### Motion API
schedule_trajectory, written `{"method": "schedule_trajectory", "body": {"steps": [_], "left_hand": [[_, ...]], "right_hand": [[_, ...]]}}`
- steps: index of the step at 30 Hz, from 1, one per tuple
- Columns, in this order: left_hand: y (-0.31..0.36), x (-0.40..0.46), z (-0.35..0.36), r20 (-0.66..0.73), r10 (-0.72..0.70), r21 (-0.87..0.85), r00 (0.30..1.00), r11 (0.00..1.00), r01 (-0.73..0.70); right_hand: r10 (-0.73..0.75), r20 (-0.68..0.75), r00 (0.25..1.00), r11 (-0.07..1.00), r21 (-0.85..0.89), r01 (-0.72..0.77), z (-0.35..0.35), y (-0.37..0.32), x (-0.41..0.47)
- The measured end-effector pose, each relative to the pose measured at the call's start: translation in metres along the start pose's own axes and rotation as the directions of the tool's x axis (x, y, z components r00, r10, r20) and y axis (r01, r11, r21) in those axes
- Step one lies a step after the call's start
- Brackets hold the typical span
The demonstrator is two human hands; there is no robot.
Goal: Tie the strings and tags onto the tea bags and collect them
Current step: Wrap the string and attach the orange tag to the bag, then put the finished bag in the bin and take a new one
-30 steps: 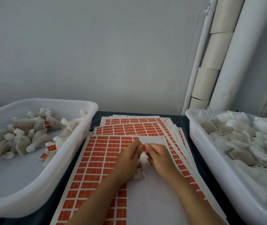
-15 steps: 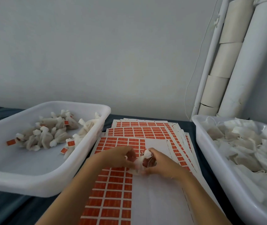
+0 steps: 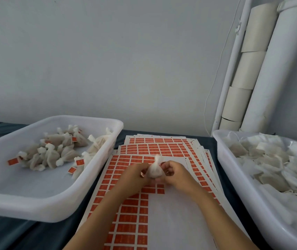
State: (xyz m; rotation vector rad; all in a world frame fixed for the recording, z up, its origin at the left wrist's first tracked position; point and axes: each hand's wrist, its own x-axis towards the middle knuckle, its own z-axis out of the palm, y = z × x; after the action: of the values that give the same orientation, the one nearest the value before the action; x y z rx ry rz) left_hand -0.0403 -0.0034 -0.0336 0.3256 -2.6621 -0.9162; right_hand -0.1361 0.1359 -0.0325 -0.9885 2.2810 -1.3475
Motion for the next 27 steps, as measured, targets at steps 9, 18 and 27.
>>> {"method": "schedule_trajectory", "body": {"steps": [9,18,27], "left_hand": [[0.013,0.009,-0.066,-0.314,-0.380,-0.543,0.870,0.823,0.164],[0.013,0.016,-0.096,-0.509,-0.594,-0.718,0.623,0.692,0.074],[0.013,0.023,-0.108,-0.435,-0.625,-0.638,0.648,0.722,0.269]], "right_hand": [[-0.114,-0.110,0.987,0.927,0.345,0.146,0.026,-0.093,0.047],[-0.202,-0.044,0.978,0.861,0.469,0.199,0.068,-0.150,0.078],[-0.171,0.012,0.985,0.881,0.449,0.148,0.081,-0.146,0.074]]}}
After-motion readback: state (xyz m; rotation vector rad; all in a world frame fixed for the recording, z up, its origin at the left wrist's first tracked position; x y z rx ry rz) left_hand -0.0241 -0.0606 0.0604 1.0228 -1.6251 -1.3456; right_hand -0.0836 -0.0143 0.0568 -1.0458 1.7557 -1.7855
